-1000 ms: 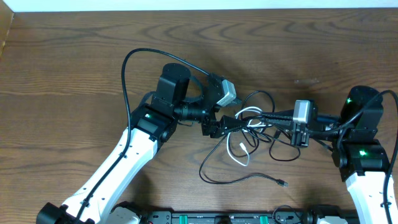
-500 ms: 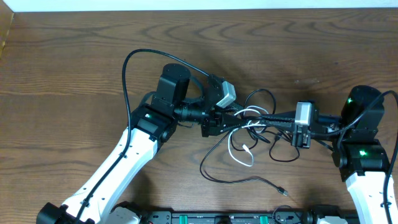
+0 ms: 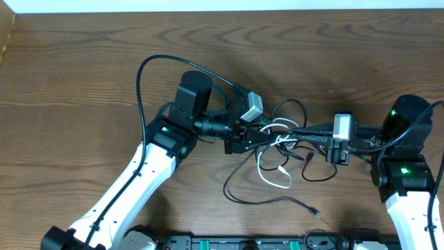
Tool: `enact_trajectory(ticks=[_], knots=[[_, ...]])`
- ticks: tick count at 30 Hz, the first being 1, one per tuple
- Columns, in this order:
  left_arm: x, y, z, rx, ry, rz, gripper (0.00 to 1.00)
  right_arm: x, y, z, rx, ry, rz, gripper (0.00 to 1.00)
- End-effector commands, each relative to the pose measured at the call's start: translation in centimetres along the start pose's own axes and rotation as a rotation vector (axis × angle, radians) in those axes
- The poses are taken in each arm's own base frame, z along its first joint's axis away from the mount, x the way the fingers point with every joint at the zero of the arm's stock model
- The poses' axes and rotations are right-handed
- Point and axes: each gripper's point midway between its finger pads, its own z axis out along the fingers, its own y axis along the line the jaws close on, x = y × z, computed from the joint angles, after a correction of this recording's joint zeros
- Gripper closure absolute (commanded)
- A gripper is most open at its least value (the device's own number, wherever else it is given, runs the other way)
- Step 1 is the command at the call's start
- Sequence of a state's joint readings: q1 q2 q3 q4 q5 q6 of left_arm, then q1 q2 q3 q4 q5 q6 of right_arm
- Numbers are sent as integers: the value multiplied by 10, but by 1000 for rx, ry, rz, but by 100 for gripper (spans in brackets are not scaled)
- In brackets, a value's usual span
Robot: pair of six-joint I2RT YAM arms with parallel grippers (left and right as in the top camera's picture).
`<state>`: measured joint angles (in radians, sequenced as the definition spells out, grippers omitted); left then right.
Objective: Untangle cables
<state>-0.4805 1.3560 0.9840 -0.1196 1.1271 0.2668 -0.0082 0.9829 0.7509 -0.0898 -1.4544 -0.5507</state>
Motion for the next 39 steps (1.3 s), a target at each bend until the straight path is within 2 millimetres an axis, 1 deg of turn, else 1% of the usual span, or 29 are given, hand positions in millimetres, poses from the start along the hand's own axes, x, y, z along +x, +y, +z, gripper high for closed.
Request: enact_trajectory(ticks=[1, 6, 10, 12, 13, 18, 19, 22, 27, 29, 33, 36, 39], knots=[[1, -3, -1, 14, -3, 9, 50, -10, 9, 1, -58, -33, 32, 99], [1, -3, 0, 17, -4, 12, 49, -11, 8, 1, -57, -34, 45, 99], [-2, -11, 6, 40, -6, 38, 50, -12, 8, 1, -56, -34, 42, 99], [-3, -16, 11, 58, -7, 57, 58, -12, 8, 1, -56, -33, 41, 99], [-4, -20, 14, 69, -9, 70, 66, -12, 8, 1, -56, -33, 42, 99], [-6, -33, 24, 104, -7, 100, 90, -12, 8, 1, -56, -33, 41, 99], [-6, -33, 25, 103, -6, 102, 92, -12, 8, 1, -56, -33, 41, 99], [-6, -31, 24, 95, -7, 101, 92, -12, 8, 1, -56, -33, 41, 99], [-8, -18, 14, 57, -18, 86, 92, -13, 6, 1, -51, -34, 31, 99], [-8, -11, 9, 34, -22, 76, 93, -14, -1, 0, -18, -24, 42, 99], [-7, 12, -9, -42, -35, 18, 92, -19, -17, -8, 56, -15, 74, 99], [-4, 36, -26, -142, -41, -73, 93, -26, -25, -14, 87, -21, 86, 99], [-2, 48, -40, -184, -50, -107, 92, -32, -30, -19, 110, -27, 99, 99]])
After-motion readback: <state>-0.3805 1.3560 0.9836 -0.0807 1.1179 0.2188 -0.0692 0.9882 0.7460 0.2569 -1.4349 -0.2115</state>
